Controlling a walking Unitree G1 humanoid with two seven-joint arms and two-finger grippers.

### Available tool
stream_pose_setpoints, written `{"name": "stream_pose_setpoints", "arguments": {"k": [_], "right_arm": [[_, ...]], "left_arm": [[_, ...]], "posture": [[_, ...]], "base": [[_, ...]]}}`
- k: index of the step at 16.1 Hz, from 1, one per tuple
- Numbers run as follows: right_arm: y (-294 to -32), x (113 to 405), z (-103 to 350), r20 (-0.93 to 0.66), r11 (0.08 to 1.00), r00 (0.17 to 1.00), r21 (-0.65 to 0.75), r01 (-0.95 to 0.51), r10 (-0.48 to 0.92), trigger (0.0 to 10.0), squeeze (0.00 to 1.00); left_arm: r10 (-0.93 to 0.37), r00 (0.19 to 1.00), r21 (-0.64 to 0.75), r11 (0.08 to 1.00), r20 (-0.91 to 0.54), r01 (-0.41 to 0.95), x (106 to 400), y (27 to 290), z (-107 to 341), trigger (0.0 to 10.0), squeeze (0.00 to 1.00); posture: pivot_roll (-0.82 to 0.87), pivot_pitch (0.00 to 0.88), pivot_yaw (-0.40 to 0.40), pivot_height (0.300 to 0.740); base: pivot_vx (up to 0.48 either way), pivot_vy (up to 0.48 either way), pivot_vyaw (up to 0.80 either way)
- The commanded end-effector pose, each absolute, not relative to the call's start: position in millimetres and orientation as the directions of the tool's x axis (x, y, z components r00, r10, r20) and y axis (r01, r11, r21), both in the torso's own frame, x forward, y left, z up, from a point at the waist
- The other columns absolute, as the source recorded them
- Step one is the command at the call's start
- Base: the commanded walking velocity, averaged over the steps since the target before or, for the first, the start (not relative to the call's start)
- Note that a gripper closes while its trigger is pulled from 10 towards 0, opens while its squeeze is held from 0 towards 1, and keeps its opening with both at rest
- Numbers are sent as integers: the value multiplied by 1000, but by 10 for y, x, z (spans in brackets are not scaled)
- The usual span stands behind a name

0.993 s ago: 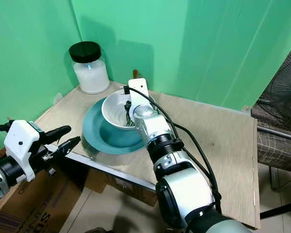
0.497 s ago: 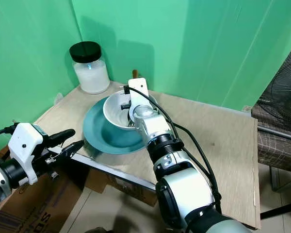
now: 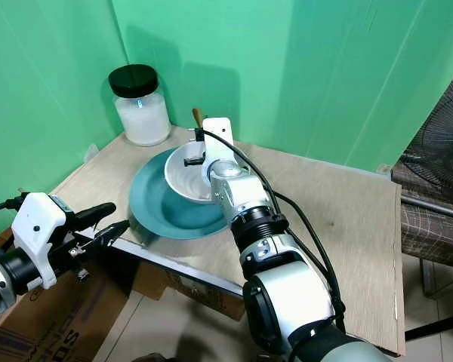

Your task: Setting the table

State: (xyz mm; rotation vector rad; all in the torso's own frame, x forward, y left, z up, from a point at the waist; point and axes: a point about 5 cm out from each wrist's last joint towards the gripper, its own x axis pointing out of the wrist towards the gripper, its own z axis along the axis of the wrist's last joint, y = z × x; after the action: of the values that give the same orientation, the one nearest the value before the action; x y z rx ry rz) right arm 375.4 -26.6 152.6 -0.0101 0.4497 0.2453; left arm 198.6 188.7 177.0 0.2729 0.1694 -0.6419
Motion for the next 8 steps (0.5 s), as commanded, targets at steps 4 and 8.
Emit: {"name": "stream_pose_setpoints", "arguments": {"k": [4, 8], "right_arm": [[-141, 3653, 1576, -416, 950, 854, 144, -277, 312, 0, 0], [-252, 3537, 1704, -372, 913, 838, 248, -325, 399, 0, 0]], "left_arm": [[-575, 785, 212, 758, -230, 617, 1974, 1900, 1808, 10000, 0], [-574, 782, 210, 756, -243, 620, 1947, 1922, 1795, 10000, 0]], "posture": [[18, 47, 77, 740], [17, 52, 77, 740]], "base": [[0, 0, 0], [0, 0, 0]]}}
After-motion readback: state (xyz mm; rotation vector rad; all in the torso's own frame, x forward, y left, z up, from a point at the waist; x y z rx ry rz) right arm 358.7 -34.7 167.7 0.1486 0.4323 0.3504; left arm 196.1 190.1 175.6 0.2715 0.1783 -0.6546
